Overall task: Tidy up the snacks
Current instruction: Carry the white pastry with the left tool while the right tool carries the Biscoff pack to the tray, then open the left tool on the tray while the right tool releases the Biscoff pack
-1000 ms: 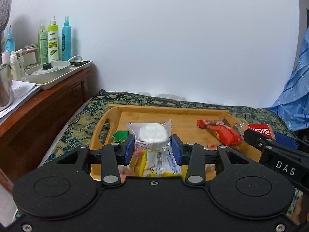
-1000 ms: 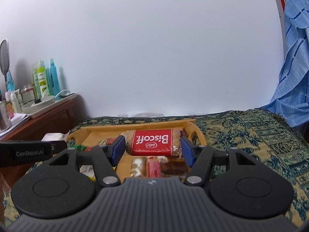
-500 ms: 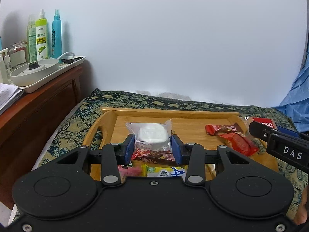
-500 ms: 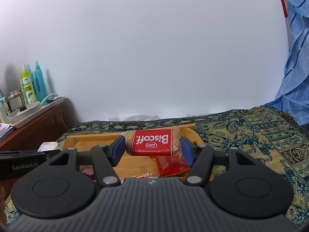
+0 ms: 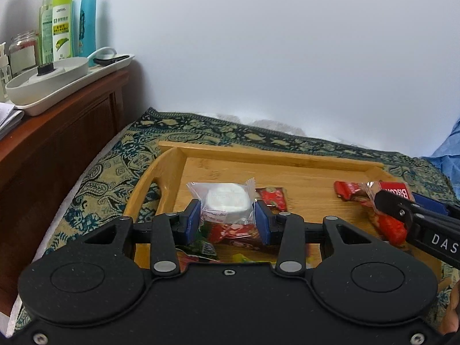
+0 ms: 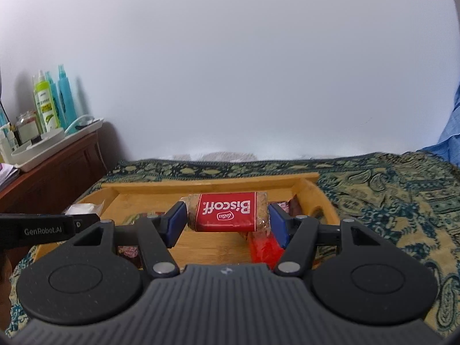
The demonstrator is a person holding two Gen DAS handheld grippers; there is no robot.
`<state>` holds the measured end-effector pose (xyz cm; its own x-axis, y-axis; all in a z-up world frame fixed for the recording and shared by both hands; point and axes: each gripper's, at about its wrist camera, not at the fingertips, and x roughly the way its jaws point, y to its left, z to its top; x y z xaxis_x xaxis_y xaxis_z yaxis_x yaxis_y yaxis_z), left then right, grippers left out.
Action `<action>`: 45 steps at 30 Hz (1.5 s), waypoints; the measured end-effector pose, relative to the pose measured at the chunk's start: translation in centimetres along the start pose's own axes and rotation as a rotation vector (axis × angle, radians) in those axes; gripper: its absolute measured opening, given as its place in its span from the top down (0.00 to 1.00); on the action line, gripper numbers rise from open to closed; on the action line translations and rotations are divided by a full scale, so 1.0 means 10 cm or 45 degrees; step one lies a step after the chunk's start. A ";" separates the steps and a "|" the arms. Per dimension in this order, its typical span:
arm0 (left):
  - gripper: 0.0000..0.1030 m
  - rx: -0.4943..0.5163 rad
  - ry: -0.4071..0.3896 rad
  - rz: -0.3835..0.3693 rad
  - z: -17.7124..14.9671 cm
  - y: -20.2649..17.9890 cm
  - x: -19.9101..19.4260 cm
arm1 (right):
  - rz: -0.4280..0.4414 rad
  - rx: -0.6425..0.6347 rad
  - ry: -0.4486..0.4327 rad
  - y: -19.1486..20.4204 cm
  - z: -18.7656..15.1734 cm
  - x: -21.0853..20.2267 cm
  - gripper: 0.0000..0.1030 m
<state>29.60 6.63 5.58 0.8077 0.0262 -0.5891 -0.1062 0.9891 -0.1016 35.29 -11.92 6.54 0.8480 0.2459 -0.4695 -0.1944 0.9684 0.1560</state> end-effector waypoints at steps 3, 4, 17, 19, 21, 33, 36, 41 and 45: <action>0.62 -0.003 0.017 0.011 -0.01 0.04 0.06 | 0.004 -0.012 0.034 -0.01 -0.03 0.10 0.37; 0.62 -0.002 0.024 0.013 -0.01 0.05 0.08 | 0.008 -0.017 0.047 0.00 -0.04 0.13 0.37; 0.61 0.043 0.012 0.008 -0.05 0.05 0.14 | 0.060 -0.101 0.086 0.14 -0.09 0.23 0.37; 0.61 0.057 0.012 0.012 -0.05 0.03 0.13 | 0.068 -0.109 0.100 0.15 -0.10 0.25 0.37; 0.60 0.067 0.012 0.014 -0.06 0.02 0.13 | 0.071 -0.117 0.116 0.16 -0.12 0.27 0.37; 0.57 0.092 0.013 0.040 -0.07 -0.04 0.15 | 0.091 -0.130 0.181 0.19 -0.18 0.34 0.36; 0.57 0.109 0.010 0.046 -0.08 -0.06 0.16 | 0.091 -0.127 0.190 0.18 -0.19 0.35 0.36; 0.56 0.131 0.008 0.051 -0.09 -0.08 0.16 | 0.090 -0.124 0.195 0.17 -0.20 0.35 0.35; 0.55 0.131 0.008 0.052 -0.09 -0.08 0.16 | 0.090 -0.122 0.200 0.18 -0.20 0.36 0.35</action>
<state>30.50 5.72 3.99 0.8002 0.0663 -0.5960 -0.0787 0.9969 0.0053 37.02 -9.26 3.40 0.7448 0.3092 -0.5913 -0.3027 0.9463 0.1136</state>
